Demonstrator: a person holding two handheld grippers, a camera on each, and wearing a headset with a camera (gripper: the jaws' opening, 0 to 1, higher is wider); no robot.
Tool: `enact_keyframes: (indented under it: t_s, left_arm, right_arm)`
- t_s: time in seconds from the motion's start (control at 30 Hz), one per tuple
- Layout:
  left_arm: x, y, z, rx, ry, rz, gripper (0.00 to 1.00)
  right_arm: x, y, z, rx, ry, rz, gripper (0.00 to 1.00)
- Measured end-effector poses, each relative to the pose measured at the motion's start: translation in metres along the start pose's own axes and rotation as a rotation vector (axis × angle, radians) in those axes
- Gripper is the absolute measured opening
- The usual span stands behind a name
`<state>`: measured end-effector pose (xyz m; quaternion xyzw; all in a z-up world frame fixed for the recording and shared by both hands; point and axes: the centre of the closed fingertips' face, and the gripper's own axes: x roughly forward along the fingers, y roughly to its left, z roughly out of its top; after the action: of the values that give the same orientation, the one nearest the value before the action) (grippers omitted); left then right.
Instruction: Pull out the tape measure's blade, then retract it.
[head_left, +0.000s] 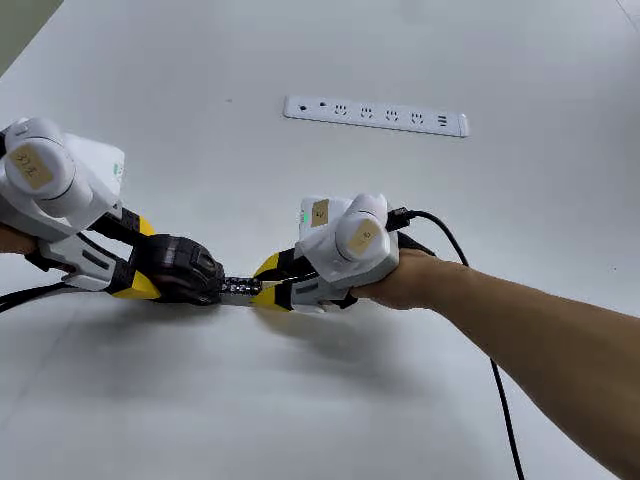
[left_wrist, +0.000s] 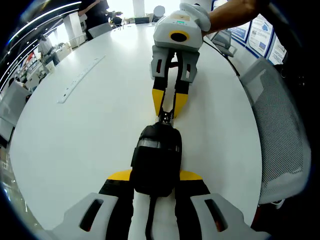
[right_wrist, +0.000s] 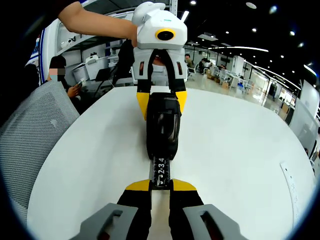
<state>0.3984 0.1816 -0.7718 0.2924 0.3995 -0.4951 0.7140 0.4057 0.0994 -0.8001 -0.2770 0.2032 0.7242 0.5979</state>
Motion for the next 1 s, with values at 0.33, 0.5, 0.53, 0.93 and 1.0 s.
enact_keyframes:
  t_s: [0.33,0.5,0.53,0.93,1.0]
  left_arm:
    - [0.0,0.0,0.001,-0.004,-0.001,-0.002,0.26]
    - [0.0,0.0,0.001,-0.007,-0.001,-0.002,0.26]
    - [0.0,0.0,0.001,-0.008,-0.001,-0.003,0.26]
    - [0.0,-0.001,0.002,-0.014,-0.001,-0.004,0.26]
    - [-0.001,-0.001,0.001,-0.015,0.0,-0.005,0.26]
  right_arm:
    - [-0.009,0.001,-0.007,0.002,0.009,-0.003,0.08]
    - [-0.014,0.001,-0.011,-0.009,0.018,-0.007,0.09]
    - [-0.015,0.001,-0.012,-0.009,0.019,-0.007,0.09]
    - [-0.026,0.002,-0.023,0.003,0.031,-0.014,0.08]
    - [-0.028,0.001,-0.024,0.004,0.032,-0.015,0.08]
